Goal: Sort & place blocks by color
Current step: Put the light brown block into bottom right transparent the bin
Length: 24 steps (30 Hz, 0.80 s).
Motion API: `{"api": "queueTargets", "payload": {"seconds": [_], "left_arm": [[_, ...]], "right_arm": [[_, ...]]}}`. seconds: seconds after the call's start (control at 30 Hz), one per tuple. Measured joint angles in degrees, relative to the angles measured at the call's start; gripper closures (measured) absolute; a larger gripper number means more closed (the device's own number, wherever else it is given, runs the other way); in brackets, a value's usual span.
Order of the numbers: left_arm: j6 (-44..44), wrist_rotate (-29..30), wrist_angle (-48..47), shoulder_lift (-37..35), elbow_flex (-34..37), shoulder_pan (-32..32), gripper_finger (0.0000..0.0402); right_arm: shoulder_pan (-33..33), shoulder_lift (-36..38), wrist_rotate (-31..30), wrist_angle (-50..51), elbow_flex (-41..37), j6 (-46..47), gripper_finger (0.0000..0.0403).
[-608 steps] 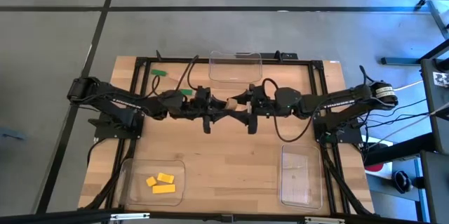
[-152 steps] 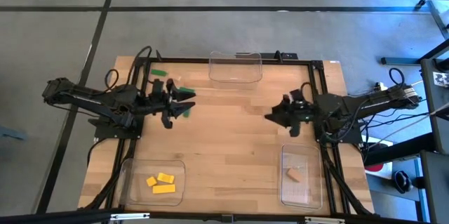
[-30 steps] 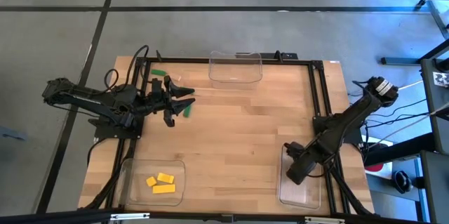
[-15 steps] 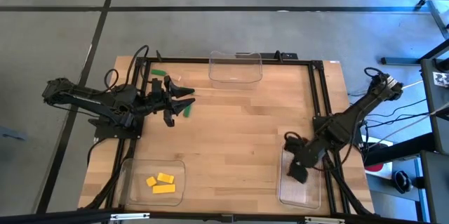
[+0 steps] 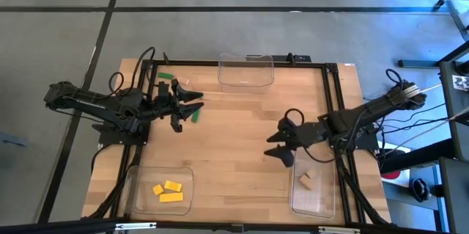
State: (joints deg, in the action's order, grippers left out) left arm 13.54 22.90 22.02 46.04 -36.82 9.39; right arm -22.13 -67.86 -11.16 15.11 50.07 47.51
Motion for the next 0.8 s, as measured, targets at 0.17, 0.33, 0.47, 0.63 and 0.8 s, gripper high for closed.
{"api": "queueTargets", "payload": {"seconds": [0.17,0.33,0.47,0.63,0.8], "left_arm": [[0.0,0.0,-0.02,0.0,0.0,0.01,0.0225],[-0.01,0.02,-0.02,0.0,0.0,0.0,0.0225],[-0.02,0.11,-0.04,0.0,0.0,0.02,0.0225],[-0.02,0.13,-0.09,0.0,0.0,0.02,0.0225],[-0.02,0.14,-0.32,0.0,-0.02,0.01,0.0225]], "right_arm": [[0.74,5.04,-1.03,-0.73,-4.13,0.22,0.0095],[0.19,13.53,-4.0,-1.53,-8.92,2.57,0.0095],[0.29,18.45,-6.27,-10.23,-12.25,1.2,0.0095],[2.46,18.8,-7.33,-28.98,-14.72,-9.38,0.0095],[3.74,16.67,-7.43,-36.29,-14.02,-24.49,0.0095]]}}
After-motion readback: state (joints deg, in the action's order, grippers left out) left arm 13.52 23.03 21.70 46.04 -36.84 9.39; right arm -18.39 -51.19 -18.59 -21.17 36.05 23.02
